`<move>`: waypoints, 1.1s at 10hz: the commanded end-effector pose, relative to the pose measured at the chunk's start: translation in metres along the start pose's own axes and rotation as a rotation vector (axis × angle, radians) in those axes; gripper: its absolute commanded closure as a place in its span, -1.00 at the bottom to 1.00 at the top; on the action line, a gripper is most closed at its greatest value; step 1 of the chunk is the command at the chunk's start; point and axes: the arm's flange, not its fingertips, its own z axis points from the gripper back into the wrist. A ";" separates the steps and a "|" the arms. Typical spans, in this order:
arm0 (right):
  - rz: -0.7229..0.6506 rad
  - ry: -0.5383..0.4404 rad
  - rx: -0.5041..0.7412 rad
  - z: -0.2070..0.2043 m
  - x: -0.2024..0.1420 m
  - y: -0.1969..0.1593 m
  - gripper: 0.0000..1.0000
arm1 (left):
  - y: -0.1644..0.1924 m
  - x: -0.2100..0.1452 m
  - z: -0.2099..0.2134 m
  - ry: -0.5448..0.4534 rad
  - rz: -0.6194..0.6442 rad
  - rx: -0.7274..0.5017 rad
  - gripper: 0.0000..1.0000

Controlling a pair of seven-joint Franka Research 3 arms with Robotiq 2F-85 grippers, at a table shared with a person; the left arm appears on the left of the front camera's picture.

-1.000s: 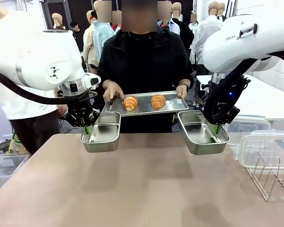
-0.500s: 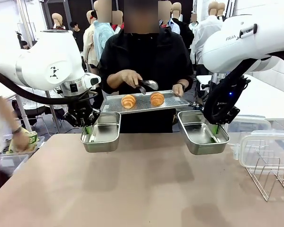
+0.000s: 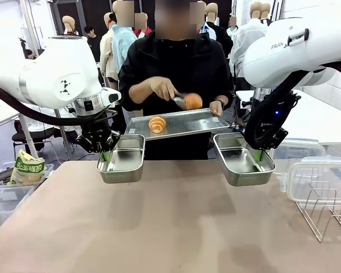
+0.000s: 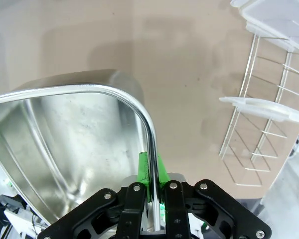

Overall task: Place the bread in airtight containers.
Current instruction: Once an object is inside an Airtight Container , place the container in the center of the table.

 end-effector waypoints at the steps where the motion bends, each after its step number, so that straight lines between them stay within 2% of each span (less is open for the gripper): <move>1: -0.019 -0.024 -0.012 -0.002 -0.001 0.000 1.00 | 0.002 0.000 0.004 -0.001 -0.005 0.000 1.00; 11: -0.019 -0.024 -0.012 -0.002 -0.001 0.000 1.00 | 0.002 0.000 0.004 -0.001 -0.005 0.000 1.00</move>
